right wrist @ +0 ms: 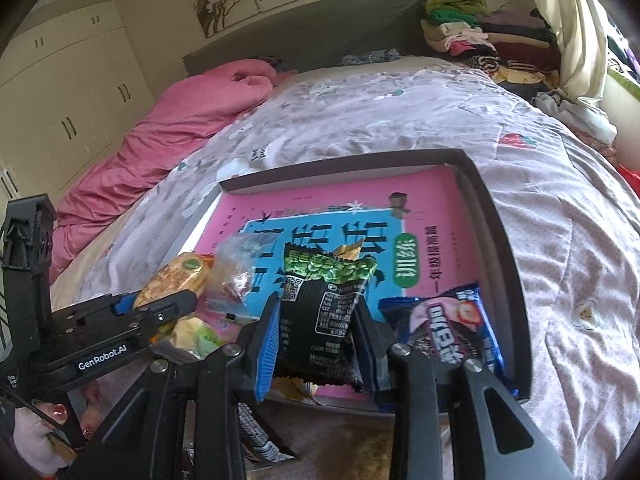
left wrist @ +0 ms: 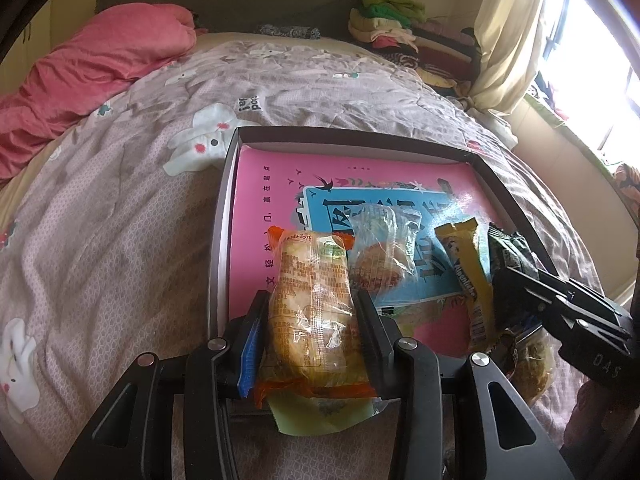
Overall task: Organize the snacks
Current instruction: 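Lower the pea snack bag into the tray with the right tool while the left tool lowers the bread bag, then open the right tool to release the pea snack bag while the left tool releases the bread bag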
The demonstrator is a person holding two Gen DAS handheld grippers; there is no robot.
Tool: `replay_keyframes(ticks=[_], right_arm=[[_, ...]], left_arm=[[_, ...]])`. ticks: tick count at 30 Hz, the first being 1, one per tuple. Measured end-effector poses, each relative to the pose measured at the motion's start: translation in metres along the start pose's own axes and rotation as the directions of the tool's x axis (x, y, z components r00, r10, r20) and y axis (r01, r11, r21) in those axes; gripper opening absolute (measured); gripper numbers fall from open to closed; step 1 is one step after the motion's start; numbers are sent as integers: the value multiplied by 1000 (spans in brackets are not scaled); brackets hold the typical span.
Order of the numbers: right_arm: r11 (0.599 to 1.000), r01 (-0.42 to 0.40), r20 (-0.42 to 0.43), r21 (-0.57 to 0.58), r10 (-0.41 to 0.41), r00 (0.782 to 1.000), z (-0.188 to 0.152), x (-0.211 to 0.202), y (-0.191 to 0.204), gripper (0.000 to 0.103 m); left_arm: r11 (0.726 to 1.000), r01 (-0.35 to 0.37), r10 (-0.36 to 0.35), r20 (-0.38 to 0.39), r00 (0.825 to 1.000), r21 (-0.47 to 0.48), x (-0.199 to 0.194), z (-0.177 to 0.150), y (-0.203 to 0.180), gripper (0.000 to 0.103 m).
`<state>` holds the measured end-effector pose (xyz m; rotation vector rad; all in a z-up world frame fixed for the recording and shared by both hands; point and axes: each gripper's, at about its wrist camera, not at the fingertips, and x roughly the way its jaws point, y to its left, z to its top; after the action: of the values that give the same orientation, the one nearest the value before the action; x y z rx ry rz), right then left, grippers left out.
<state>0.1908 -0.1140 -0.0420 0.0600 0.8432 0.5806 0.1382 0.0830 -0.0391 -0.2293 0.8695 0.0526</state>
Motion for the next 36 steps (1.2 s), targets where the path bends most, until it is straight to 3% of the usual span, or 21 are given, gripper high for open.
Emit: replay_keyframes(ticks=[7,18,36], right_arm=[[1000,-12,-4,-17,12,1000,-3,2,7,35],[998,66,-29,19,-66,997,-7,8,-10,35],[999,45,-71,-27,-47,996,-12,14,3,36]], left_arm=[[1000,0,0,-1,1000,1,0,-1,1,43],[1000,-1,1,-1,1000,1,-1,-2,1,43],[1000,6,-6,-20,1000,-4,-2,-1,1,43]])
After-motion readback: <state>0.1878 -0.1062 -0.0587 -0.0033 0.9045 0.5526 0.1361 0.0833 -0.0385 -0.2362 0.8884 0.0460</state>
